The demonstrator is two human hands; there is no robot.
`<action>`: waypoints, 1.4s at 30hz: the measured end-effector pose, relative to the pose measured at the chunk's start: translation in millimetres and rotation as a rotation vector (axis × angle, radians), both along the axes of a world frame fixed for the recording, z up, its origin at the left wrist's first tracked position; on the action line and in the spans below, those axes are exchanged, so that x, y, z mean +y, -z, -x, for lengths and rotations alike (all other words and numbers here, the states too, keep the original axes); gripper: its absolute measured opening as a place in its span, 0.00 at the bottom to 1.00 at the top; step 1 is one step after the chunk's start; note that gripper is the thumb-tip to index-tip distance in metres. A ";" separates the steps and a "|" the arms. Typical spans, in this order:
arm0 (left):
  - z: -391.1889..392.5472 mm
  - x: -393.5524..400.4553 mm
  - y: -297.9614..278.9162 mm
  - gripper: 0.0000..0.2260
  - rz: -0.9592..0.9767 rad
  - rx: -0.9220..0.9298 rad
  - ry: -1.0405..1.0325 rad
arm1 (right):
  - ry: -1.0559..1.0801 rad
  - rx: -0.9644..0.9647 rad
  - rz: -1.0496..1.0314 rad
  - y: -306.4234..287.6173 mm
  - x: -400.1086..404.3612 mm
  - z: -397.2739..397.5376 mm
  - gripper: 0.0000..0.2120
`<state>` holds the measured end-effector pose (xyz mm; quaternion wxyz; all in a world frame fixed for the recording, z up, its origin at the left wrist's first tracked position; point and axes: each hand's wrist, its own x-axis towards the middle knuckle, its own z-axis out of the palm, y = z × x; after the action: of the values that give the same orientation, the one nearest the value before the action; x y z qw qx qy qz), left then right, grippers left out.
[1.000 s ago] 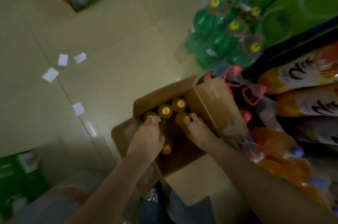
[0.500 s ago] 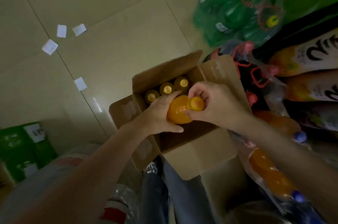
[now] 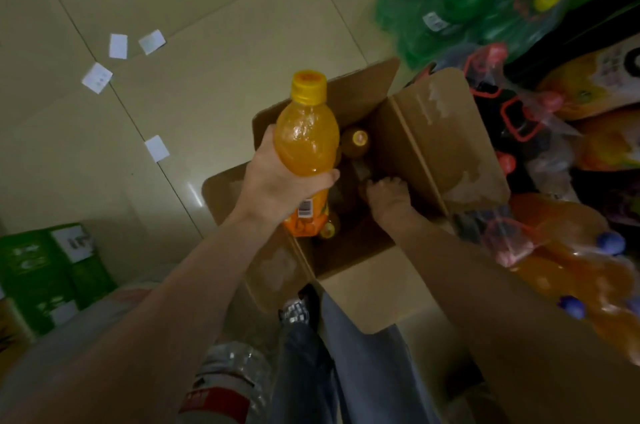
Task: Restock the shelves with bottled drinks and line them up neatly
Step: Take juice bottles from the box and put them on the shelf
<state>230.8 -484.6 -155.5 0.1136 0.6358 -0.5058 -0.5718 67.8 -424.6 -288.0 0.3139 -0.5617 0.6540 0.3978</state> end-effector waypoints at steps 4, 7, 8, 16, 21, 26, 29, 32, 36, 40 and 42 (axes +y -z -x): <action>-1.6 1.5 -1.9 0.33 0.024 0.013 0.034 | -0.016 -0.003 0.081 6.9 0.5 -10.1 0.19; -0.6 5.1 -20.7 0.33 0.017 -0.037 0.038 | 0.062 -0.137 0.171 -44.2 -1.6 -5.7 0.26; 0.5 5.2 -34.2 0.33 0.028 -0.064 0.049 | 0.094 -0.184 0.206 -71.7 -4.9 -0.9 0.27; 42.8 -22.1 -270.5 0.34 0.241 0.009 0.258 | -0.067 -0.337 0.593 -398.4 -18.1 48.4 0.23; 90.6 -22.1 -442.7 0.37 0.442 0.144 0.349 | 0.165 -0.326 1.007 -616.6 17.7 89.0 0.20; 156.9 1.0 -580.9 0.39 0.638 0.288 0.526 | 0.554 -0.318 1.637 -780.3 88.3 139.8 0.15; 202.6 28.1 -637.5 0.37 0.730 0.335 0.584 | 0.740 -0.360 1.969 -843.1 140.7 171.6 0.09; 252.3 69.6 -675.2 0.40 0.770 0.441 0.667 | 0.962 -0.488 2.280 -878.2 198.0 201.4 0.10; 319.3 136.5 -705.0 0.38 0.843 0.543 0.807 | 1.233 -0.475 2.465 -891.4 277.0 241.4 0.08; 387.1 203.0 -729.3 0.35 0.808 0.661 0.908 | 1.201 -0.039 2.594 -895.2 355.2 281.7 0.16; 417.4 234.7 -738.4 0.34 0.773 0.691 0.962 | 1.185 0.086 2.628 -902.4 385.8 301.4 0.12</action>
<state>-186.6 -249.9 582.9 0.2199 0.0378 -0.8325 -0.5071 -233.6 -38.9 614.4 -0.3246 -0.0775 0.6815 -0.6513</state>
